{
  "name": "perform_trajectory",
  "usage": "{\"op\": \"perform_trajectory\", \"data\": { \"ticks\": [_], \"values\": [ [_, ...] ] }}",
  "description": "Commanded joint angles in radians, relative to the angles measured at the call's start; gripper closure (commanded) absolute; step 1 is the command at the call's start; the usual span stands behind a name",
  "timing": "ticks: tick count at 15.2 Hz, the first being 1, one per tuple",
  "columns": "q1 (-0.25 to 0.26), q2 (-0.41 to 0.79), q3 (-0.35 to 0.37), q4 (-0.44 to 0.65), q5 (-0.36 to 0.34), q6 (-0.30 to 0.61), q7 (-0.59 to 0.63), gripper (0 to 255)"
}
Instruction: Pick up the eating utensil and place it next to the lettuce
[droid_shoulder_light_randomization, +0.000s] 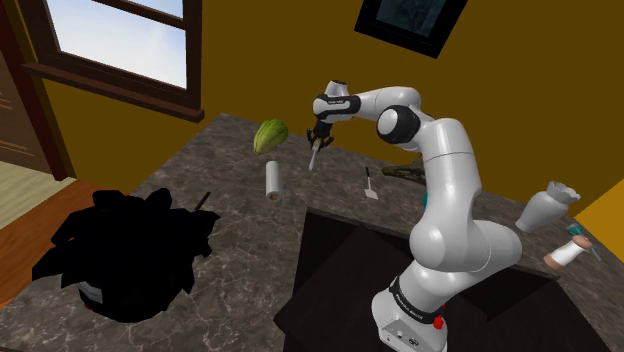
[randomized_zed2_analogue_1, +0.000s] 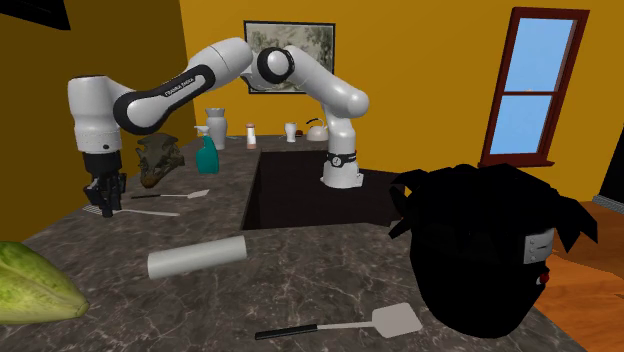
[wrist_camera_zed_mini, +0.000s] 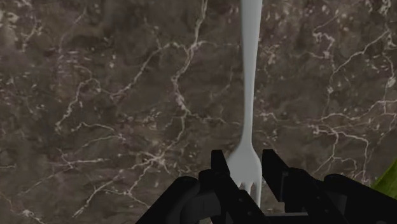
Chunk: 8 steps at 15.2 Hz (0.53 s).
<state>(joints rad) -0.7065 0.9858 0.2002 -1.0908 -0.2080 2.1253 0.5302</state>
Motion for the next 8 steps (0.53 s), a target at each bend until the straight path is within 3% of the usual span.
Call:
{"op": "perform_trajectory", "data": {
  "ticks": [1,8],
  "values": [
    [0.001,0.017,-0.002,0.001,-0.002,0.016,0.001,255],
    [0.006,0.079,-0.009,0.017,-0.008,0.063,0.003,255]
  ]
}}
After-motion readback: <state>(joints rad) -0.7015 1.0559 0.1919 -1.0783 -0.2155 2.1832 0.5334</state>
